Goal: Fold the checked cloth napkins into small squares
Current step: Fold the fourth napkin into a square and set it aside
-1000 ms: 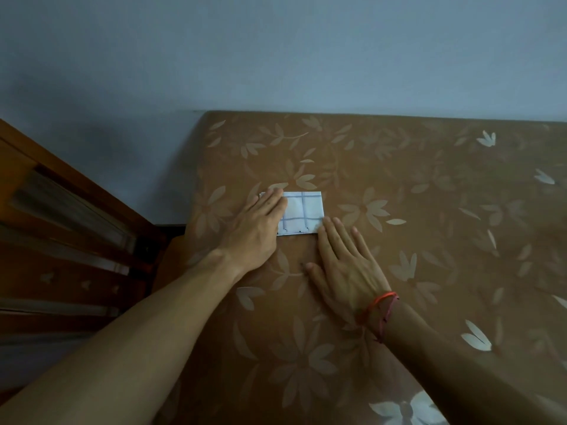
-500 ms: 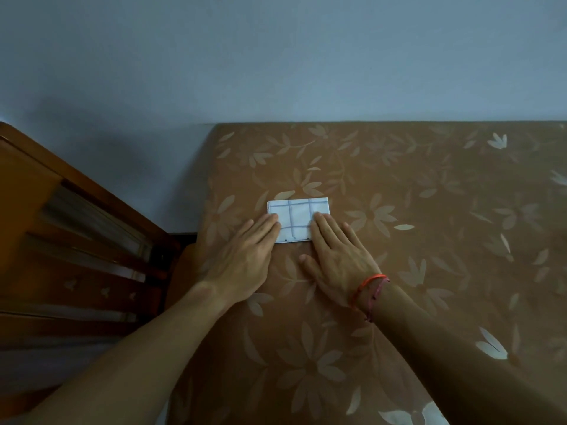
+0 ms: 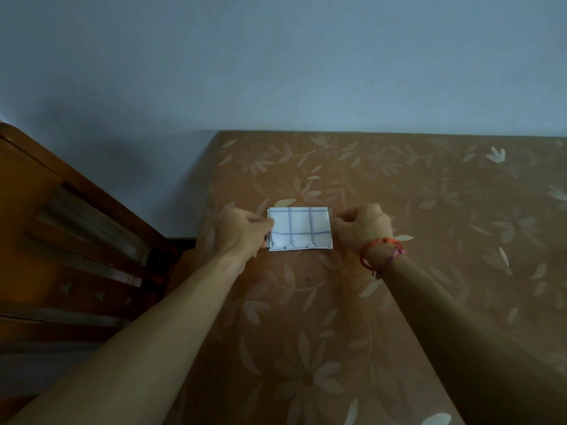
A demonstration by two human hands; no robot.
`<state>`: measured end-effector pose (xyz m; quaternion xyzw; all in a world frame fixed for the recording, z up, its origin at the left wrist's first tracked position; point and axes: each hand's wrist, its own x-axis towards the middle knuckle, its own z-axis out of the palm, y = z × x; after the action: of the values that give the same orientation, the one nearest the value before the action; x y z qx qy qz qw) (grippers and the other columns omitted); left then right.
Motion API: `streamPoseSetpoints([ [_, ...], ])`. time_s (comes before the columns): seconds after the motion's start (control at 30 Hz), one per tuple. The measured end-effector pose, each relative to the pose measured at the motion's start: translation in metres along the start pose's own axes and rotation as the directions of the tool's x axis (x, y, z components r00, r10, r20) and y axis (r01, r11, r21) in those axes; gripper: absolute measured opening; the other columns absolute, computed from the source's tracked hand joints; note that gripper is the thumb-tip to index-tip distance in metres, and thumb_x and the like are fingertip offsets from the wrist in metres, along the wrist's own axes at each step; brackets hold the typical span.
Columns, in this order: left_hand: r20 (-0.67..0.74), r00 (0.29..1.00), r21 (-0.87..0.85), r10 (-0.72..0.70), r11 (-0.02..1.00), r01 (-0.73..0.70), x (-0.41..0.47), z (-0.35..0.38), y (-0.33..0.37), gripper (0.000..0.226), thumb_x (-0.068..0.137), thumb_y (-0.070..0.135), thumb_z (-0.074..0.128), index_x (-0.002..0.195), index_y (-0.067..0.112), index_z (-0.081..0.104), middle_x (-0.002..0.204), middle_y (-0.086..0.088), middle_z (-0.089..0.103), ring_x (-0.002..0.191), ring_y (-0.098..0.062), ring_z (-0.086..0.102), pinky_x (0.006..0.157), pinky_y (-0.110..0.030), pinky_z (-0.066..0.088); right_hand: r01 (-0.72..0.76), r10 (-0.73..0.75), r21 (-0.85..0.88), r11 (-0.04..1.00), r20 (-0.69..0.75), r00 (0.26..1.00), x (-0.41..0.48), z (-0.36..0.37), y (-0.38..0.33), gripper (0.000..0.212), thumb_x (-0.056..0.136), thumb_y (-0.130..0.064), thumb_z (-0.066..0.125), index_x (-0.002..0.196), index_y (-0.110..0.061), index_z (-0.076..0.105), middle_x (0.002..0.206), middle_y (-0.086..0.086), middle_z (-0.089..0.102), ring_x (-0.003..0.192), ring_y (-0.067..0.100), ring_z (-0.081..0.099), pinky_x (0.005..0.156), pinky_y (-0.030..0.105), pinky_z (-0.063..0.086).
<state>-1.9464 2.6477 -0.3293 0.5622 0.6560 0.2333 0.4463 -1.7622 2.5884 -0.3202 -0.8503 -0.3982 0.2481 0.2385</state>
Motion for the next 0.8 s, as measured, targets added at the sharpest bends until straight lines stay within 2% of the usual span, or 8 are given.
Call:
streamPoseSetpoints([
  [0.17,0.031,0.999,0.080,-0.010,0.997,0.007,0.001,0.007,-0.001,0.019,0.082,0.014,0.071,0.067,0.003,0.072,0.060,-0.016,0.068,0.040,-0.020,0.050,0.042,-0.021,0.037,-0.045,0.045,0.000,0.999,0.049,0.998,0.008,0.007,0.000,0.013,0.077,-0.014,0.064,0.078,-0.010,0.076,0.076,0.010,0.073,0.072,0.024,0.068,0.064,0.031,0.058],
  [0.27,0.037,0.999,0.086,-0.004,0.996,0.000,-0.004,0.009,-0.001,0.017,0.080,0.006,0.067,0.064,0.003,0.071,0.056,-0.017,0.066,0.039,-0.023,0.052,0.038,-0.019,0.035,-0.055,0.053,0.029,0.998,0.051,0.997,0.010,0.008,0.002,0.011,0.077,-0.013,0.064,0.077,-0.010,0.075,0.075,0.010,0.072,0.070,0.024,0.068,0.063,0.033,0.059],
  [0.33,0.044,0.999,0.057,-0.020,0.998,0.017,-0.008,0.009,-0.002,0.013,0.078,0.003,0.065,0.067,0.001,0.070,0.058,-0.021,0.066,0.032,-0.019,0.045,0.036,-0.017,0.031,-0.043,0.041,0.038,0.998,0.040,0.998,0.012,0.008,0.003,0.012,0.075,-0.014,0.063,0.077,-0.007,0.073,0.074,0.013,0.071,0.067,0.027,0.067,0.061,0.039,0.060],
  [0.4,0.043,0.999,0.051,-0.010,0.999,0.007,-0.010,0.011,-0.004,0.011,0.076,0.001,0.064,0.068,-0.002,0.071,0.059,-0.024,0.065,0.027,-0.013,0.040,0.034,-0.015,0.028,-0.055,0.055,0.034,0.998,0.013,0.998,0.013,0.008,0.000,0.012,0.074,-0.011,0.063,0.078,-0.006,0.074,0.075,0.014,0.072,0.069,0.026,0.068,0.062,0.038,0.060],
  [0.53,0.020,0.999,0.081,0.041,0.996,-0.042,-0.005,0.012,-0.006,0.010,0.074,0.001,0.064,0.069,-0.002,0.072,0.058,-0.022,0.064,0.043,-0.021,0.050,0.046,-0.027,0.038,-0.057,0.056,0.034,0.998,0.031,0.998,0.008,0.007,-0.003,0.013,0.077,-0.009,0.063,0.079,-0.012,0.075,0.077,0.008,0.072,0.071,0.022,0.067,0.050,0.022,0.051],
  [0.57,0.014,0.999,0.079,0.044,0.996,-0.045,-0.003,0.012,-0.006,0.009,0.075,0.001,0.065,0.070,-0.001,0.072,0.058,-0.021,0.065,0.046,-0.023,0.052,0.048,-0.028,0.040,-0.050,0.049,0.028,0.998,0.031,0.998,0.005,0.008,-0.001,0.014,0.077,-0.009,0.063,0.079,-0.013,0.075,0.077,0.008,0.071,0.072,0.023,0.067,0.050,0.022,0.050],
  [0.67,0.006,0.999,0.074,0.049,0.996,-0.049,-0.002,0.012,-0.006,0.008,0.079,0.004,0.068,0.072,0.005,0.073,0.061,-0.016,0.067,0.046,-0.020,0.053,0.047,-0.024,0.040,-0.011,0.011,-0.008,1.000,-0.008,1.000,0.000,0.011,0.001,0.018,0.074,-0.006,0.059,0.080,-0.009,0.076,0.078,0.013,0.072,0.076,0.027,0.067,0.064,0.034,0.058],
  [0.8,-0.022,0.998,0.082,0.066,0.995,-0.064,-0.002,0.013,-0.010,0.014,0.084,0.008,0.066,0.074,0.004,0.074,0.062,-0.015,0.068,0.038,-0.012,0.046,0.040,-0.020,0.033,-0.005,0.005,0.006,1.000,-0.035,0.999,0.002,0.012,0.002,0.020,0.075,-0.004,0.058,0.082,-0.010,0.076,0.079,0.013,0.072,0.077,0.027,0.067,0.068,0.036,0.059],
])
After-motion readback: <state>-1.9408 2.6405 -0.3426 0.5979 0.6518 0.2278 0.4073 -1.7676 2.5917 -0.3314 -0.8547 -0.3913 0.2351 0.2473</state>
